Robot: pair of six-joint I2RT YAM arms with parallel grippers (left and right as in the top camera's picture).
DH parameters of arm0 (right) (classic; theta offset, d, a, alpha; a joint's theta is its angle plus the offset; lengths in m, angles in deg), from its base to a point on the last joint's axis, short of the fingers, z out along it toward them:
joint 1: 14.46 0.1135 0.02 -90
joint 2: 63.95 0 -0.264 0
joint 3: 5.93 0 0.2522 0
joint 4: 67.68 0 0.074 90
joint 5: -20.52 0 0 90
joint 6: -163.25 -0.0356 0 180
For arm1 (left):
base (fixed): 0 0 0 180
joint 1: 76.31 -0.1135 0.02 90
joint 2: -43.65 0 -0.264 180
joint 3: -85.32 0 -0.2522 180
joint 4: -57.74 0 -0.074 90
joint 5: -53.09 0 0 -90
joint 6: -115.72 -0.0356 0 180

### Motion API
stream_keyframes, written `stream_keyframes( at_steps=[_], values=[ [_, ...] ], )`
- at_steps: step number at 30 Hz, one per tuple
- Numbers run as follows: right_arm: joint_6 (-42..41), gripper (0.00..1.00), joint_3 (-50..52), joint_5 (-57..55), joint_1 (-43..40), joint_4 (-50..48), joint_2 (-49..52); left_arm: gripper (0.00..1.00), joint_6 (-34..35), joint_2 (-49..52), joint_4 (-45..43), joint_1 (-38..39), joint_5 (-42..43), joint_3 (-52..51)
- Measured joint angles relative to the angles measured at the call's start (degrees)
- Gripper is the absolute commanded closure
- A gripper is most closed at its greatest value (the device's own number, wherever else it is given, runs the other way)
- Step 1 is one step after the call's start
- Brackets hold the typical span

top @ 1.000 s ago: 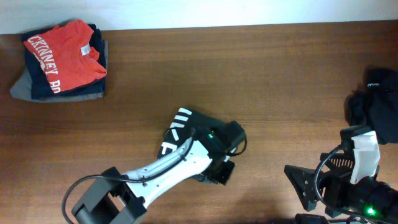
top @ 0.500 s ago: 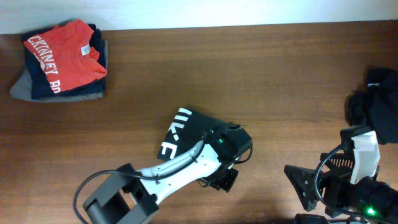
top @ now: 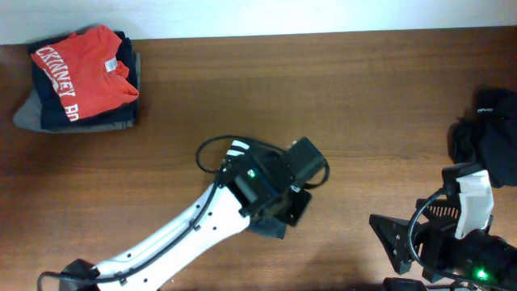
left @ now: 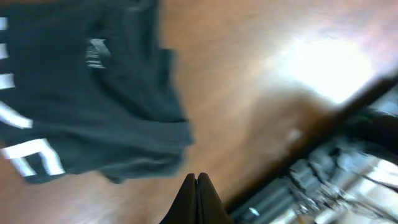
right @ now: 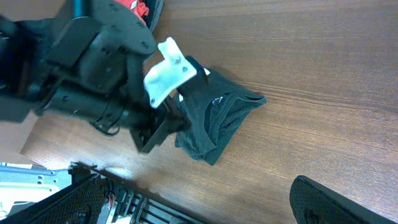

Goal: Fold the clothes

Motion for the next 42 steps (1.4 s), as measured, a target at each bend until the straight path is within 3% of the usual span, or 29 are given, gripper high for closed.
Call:
stream_keyframes(
  at_steps=[12, 23, 34, 42],
  values=[
    [0.0, 0.01, 0.0, 0.0, 0.0, 0.0, 0.0, 0.99, 0.5, 9.1, -8.3, -4.0, -3.5, -14.1],
    [0.0, 0.01, 0.0, 0.0, 0.0, 0.0, 0.0, 1.0, 0.5, 14.6, -14.0, -4.0, 2.2, -18.6],
    [0.0, 0.01, 0.0, 0.0, 0.0, 0.0, 0.0, 1.0, 0.5, 9.7, -6.8, -3.7, 4.4, -14.5],
    [0.0, 0.01, 0.0, 0.0, 0.0, 0.0, 0.0, 0.99, 0.5, 0.3, -13.6, -3.7, -1.4, -9.7]
  ],
)
